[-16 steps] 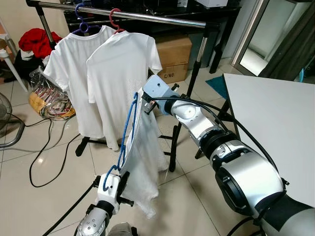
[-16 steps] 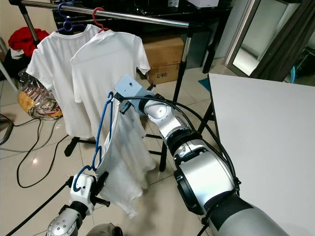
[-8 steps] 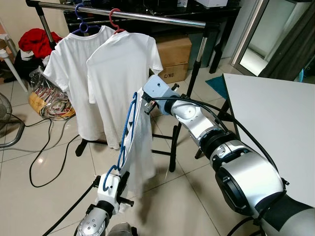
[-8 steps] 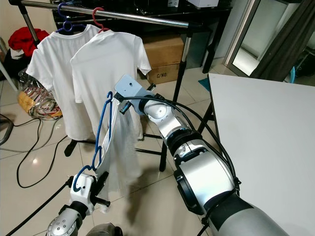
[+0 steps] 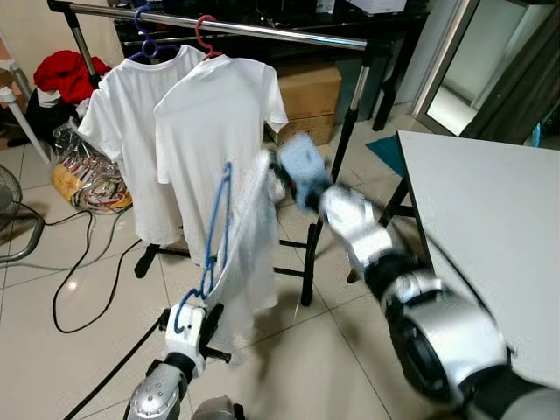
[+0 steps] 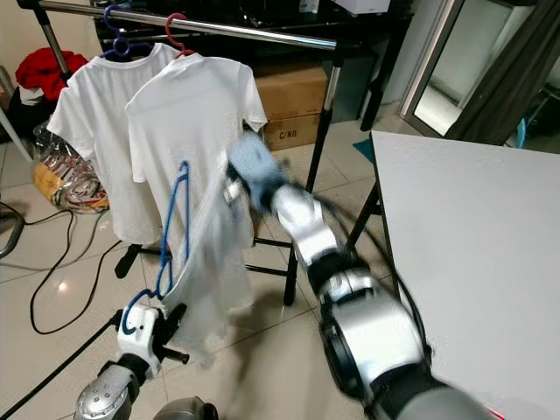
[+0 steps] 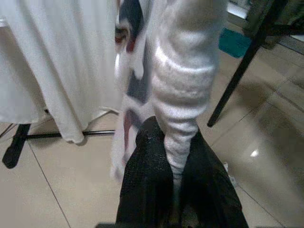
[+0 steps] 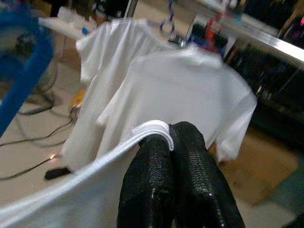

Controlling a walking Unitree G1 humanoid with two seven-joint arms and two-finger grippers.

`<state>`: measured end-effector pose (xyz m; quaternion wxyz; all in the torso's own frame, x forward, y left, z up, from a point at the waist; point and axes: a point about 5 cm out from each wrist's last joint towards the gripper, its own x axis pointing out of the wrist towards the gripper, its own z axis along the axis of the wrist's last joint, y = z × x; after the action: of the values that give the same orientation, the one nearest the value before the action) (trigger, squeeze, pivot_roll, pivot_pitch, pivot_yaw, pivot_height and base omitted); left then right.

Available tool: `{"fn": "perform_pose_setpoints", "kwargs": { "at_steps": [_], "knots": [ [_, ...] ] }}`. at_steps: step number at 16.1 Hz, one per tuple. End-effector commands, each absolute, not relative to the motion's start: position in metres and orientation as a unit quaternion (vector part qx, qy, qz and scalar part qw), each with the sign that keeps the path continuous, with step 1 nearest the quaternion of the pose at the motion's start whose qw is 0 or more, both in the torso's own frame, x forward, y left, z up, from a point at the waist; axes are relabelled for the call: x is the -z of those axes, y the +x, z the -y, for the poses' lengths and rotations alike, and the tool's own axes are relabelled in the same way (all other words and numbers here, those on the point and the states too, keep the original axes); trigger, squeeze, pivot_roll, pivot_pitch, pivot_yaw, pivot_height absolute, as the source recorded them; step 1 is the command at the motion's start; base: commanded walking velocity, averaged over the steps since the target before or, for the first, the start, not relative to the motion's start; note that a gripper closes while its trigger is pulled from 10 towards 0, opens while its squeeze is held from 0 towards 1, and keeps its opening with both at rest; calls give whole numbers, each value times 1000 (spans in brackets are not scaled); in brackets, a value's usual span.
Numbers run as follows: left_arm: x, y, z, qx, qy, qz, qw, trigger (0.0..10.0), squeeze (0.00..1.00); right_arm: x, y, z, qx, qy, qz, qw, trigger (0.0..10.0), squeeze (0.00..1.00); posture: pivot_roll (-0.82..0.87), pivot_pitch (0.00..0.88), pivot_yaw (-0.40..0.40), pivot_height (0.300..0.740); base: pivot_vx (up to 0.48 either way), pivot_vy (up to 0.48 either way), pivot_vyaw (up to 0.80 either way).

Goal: Hang hanger

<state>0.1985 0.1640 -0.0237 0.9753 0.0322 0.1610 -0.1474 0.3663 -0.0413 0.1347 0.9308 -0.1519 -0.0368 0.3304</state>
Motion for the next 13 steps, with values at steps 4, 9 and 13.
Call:
{"fn": "perform_pose_setpoints", "kwargs": {
  "at_steps": [4, 9, 13],
  "knots": [
    [28, 195, -158, 166, 27, -173, 970, 10000, 0, -139, 364, 51, -311, -123, 73, 939, 10000, 0, 134, 0, -24, 740, 0, 0, 0],
    [33, 191, -154, 192, 16, -192, 962, 10000, 0, -140, 360, 53, -309, -111, 86, 941, 10000, 0, 122, 0, -23, 740, 0, 0, 0],
    [39, 186, -151, 228, 31, -210, 950, 10000, 0, -154, 354, 35, -338, -100, 123, 928, 10000, 0, 128, 0, -22, 740, 0, 0, 0]
  ]
}}
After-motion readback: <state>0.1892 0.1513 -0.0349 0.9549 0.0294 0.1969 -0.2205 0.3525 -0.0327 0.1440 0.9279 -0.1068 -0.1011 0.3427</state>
